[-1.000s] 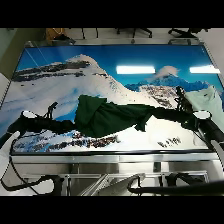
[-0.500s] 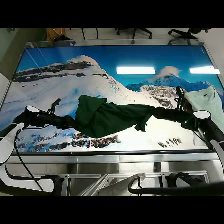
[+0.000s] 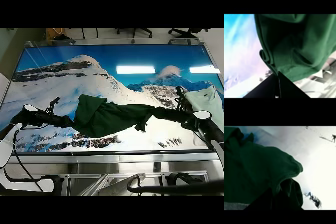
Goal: Fold the shirts.
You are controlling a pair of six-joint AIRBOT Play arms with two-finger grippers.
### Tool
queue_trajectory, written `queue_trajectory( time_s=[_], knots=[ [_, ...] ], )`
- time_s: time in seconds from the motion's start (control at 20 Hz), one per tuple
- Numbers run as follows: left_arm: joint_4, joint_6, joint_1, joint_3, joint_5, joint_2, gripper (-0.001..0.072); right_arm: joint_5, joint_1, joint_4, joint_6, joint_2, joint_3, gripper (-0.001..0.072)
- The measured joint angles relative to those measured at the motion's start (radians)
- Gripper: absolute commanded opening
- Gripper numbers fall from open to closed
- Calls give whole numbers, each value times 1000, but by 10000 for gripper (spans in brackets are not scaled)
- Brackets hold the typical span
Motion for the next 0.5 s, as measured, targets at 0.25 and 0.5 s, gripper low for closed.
queue_trajectory(
  time_s=[0.25,0.5],
  knots=[
    [-193,19,12,86,-117,158,13,45,-8,99,-23,61,134,18],
    [-528,-51,110,495,-122,455,13,62,-97,172,-91,159,605,18]
  ],
)
